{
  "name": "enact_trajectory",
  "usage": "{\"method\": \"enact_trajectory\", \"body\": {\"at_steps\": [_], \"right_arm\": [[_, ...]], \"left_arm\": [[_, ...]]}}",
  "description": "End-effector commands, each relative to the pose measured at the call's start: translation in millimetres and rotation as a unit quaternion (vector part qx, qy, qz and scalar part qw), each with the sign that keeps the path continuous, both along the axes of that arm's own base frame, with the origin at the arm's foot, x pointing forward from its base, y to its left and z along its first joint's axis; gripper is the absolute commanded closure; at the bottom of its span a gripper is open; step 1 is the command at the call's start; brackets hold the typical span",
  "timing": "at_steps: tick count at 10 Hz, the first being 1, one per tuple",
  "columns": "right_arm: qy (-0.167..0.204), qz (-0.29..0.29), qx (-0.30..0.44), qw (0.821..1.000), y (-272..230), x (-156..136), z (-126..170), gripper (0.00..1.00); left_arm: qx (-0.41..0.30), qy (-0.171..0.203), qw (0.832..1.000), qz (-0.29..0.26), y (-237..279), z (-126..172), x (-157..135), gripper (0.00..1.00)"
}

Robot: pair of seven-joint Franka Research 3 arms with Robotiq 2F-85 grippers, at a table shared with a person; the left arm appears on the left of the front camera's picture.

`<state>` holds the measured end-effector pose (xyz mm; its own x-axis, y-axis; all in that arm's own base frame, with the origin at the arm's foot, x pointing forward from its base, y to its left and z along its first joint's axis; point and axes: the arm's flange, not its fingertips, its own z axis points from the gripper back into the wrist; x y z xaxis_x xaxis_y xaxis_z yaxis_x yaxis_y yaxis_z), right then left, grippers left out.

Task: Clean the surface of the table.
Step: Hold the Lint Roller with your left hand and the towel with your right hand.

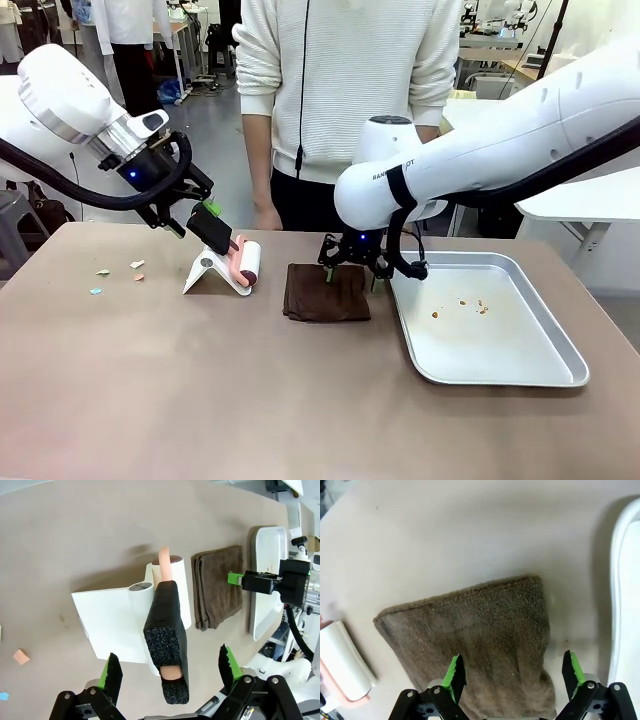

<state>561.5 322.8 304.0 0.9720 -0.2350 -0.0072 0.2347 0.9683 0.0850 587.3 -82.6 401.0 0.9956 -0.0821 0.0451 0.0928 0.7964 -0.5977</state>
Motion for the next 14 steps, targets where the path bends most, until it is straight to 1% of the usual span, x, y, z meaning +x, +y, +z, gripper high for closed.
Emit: {"method": "enact_trajectory", "body": {"at_steps": [1, 7, 9, 11, 14], "right_arm": [[0.001, 0.0, -0.028, 1.0, 4, 7, -2, 0.0], [0.012, 0.019, -0.015, 1.0, 4, 6, -3, 0.0], [0.016, 0.019, -0.015, 1.0, 4, 7, -4, 0.0], [0.014, 0.02, -0.014, 1.0, 4, 6, -4, 0.0], [0.022, 0.029, -0.009, 0.999, 3, 6, -4, 0.0]], "left_arm": [[0.007, -0.003, 1.0, -0.017, 12, -2, 7, 0.0], [-0.003, -0.011, 1.0, -0.027, 20, -5, 10, 0.0], [-0.014, -0.008, 0.999, -0.042, 14, -4, 8, 0.0], [0.0, -0.005, 0.999, -0.051, 5, -2, 7, 0.0], [-0.002, -0.006, 0.999, -0.05, 3, -2, 7, 0.0]]}}
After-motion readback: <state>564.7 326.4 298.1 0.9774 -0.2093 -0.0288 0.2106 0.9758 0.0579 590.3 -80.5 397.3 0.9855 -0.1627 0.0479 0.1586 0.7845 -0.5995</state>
